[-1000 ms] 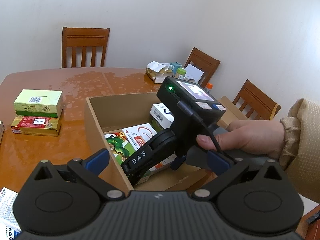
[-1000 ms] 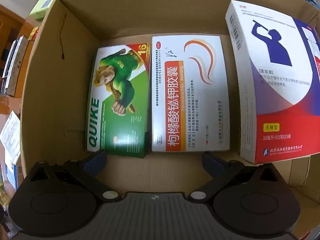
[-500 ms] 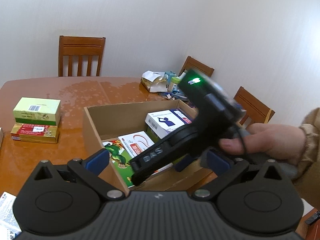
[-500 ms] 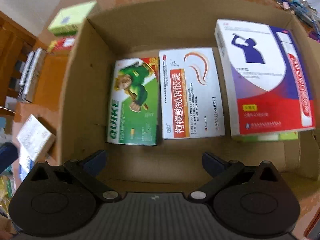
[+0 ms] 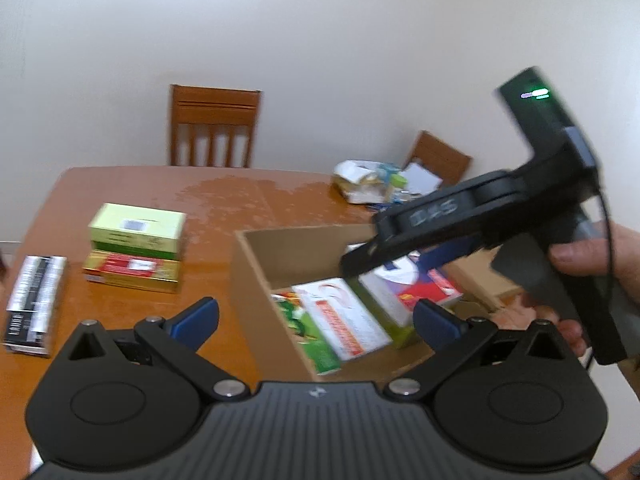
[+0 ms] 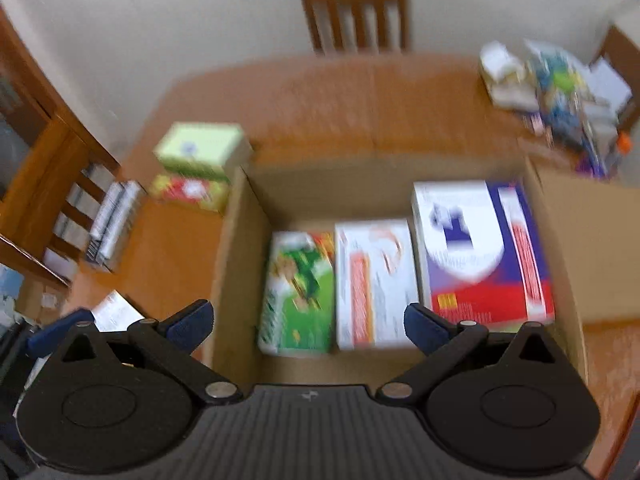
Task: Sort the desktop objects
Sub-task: 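Move the right gripper back over the pale green barcode box on the table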
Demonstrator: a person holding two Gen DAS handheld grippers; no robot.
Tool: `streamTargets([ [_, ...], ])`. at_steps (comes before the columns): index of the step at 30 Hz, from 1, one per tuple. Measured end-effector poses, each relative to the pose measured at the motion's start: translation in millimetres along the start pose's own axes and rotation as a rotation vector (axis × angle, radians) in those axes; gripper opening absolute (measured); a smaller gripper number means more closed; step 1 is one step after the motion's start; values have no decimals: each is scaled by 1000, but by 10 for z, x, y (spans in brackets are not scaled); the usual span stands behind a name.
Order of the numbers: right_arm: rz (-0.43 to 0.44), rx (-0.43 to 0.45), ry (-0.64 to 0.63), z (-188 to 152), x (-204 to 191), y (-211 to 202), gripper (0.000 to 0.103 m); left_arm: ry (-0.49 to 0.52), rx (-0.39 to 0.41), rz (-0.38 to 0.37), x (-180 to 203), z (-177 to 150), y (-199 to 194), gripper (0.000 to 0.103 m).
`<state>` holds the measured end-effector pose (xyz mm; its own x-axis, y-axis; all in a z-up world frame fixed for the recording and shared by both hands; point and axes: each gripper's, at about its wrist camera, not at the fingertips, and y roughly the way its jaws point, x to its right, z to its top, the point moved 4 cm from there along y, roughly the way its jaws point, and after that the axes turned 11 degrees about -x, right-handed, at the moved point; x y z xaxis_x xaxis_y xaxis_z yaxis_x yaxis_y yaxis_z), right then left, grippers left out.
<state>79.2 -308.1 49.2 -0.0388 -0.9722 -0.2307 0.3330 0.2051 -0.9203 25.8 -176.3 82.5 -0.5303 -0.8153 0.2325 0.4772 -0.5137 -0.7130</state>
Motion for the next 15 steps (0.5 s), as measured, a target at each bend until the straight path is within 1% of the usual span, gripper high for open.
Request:
streamTargets([
  [3,40,108,-60,97,-118,-152,103,-17,-22,82,-106,50,-56,103],
  [7,98,196,-179,305,-392,-305,103,-37,-7,185,-288,108,-199,103],
  [10,155,268,-304,486,-671,-430,103,-74,20,218,-436,135,-322,103],
  [13,218,278,-457,683,-979,-417,103,-118,39,223,-559,116,-391,103],
  [14,212,272,-497,745,-1079,-374,103,-128,38,218,-591,100,-381,103],
  [15,188,260,-545,822,-1189,-293,103,-135,36,214,-620,83,-359,103],
])
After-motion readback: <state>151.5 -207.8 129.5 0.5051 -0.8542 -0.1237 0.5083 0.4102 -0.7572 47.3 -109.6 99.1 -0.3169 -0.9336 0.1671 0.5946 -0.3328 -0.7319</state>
